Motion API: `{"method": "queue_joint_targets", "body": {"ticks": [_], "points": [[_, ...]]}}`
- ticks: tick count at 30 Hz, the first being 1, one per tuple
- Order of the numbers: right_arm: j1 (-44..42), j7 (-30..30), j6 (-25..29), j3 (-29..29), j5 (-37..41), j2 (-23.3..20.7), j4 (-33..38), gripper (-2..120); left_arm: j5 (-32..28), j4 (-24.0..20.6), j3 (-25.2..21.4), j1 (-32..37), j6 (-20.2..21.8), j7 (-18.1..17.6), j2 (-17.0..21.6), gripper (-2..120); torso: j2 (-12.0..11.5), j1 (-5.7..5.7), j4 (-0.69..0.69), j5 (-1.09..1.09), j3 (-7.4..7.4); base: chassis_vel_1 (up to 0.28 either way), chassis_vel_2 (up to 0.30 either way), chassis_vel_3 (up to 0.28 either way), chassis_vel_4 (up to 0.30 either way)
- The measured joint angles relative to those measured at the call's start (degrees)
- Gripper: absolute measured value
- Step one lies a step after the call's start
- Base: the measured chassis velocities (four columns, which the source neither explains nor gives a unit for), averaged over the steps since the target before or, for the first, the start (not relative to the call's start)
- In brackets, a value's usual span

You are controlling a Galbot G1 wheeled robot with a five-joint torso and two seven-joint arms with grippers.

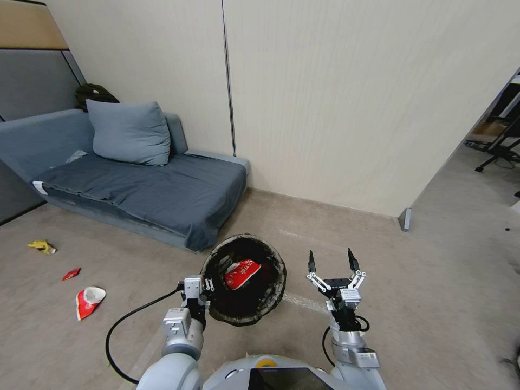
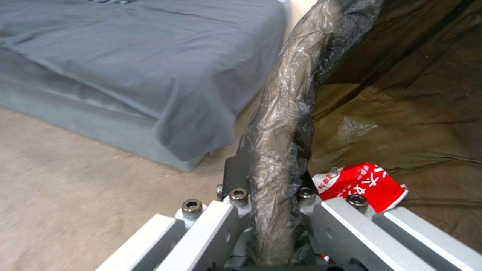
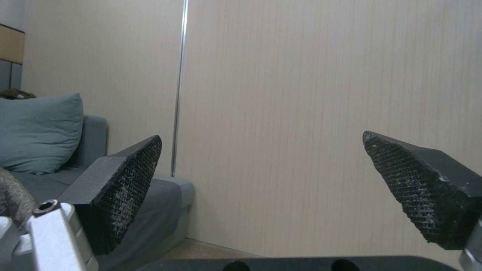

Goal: Pick up the trash bin, then pick up the garbage from the floor and place it into the trash bin.

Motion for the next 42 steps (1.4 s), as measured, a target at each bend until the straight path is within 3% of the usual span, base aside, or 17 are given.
{"method": "queue_joint_targets", "body": {"ticks": [42], "points": [[3.85,-0.46,0.27,-0.28,-0.06,0.13,-0.84,100,-0.07,-0.26,-0.79,0.02,0.32,0.3,-0.14,0,0.0,0.0,0.0,0.0,0.0,0.11,0.111,0.111,0.114]]}}
